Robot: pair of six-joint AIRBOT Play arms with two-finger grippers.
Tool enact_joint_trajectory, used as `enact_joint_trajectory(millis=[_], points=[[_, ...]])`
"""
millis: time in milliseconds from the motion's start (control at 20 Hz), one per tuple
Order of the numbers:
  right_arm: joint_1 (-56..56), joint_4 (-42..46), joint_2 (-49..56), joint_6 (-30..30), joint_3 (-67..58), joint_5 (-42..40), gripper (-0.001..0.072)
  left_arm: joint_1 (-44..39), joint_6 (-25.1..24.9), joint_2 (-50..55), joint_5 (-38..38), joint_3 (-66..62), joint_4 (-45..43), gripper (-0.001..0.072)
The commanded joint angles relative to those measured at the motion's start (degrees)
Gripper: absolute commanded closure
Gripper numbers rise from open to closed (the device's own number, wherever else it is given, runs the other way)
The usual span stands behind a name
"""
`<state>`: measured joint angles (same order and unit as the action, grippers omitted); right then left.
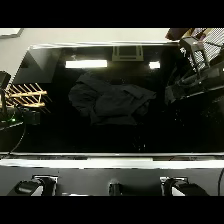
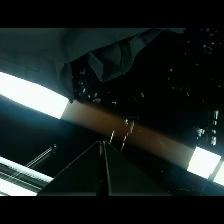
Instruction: Fold the clothes and pants, and hang the long-sleeved shirts on hangers.
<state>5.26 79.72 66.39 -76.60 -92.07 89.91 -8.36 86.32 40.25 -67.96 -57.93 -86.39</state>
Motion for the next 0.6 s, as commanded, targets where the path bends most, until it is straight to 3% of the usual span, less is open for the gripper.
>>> enact_joint_trajectory(millis=[0, 150, 200, 300, 350, 550], points=[[0.1, 0.0, 0.0, 0.1, 0.0, 0.0, 0.0676, 0.1, 0.0, 0.0, 0.0, 0.0, 0.0, 0.0686], [0.1, 0.0, 0.0, 0.1, 0.0, 0.0, 0.0676, 0.1, -0.1, 0.0, 0.0, 0.0, 0.0, 0.0686], [0.1, 0.0, 0.0, 0.1, 0.0, 0.0, 0.0676, 0.1, -2.4, 0.0, 0.4, 0.0, -0.4, 0.0686], [0.1, 0.0, 0.0, 0.1, 0.0, 0.0, 0.0676, 0.1, -16.5, 0.0, 5.8, 0.1, -4.5, 0.0686], [0.1, 0.0, 0.0, 0.1, 0.0, 0.0, 0.0676, 0.1, -19.8, 0.0, 8.4, 0.1, -5.2, 0.0686], [0.1, 0.0, 0.0, 0.1, 0.0, 0.0, 0.0676, 0.1, -19.9, 0.0, 14.0, 0.1, -5.0, 0.0686]])
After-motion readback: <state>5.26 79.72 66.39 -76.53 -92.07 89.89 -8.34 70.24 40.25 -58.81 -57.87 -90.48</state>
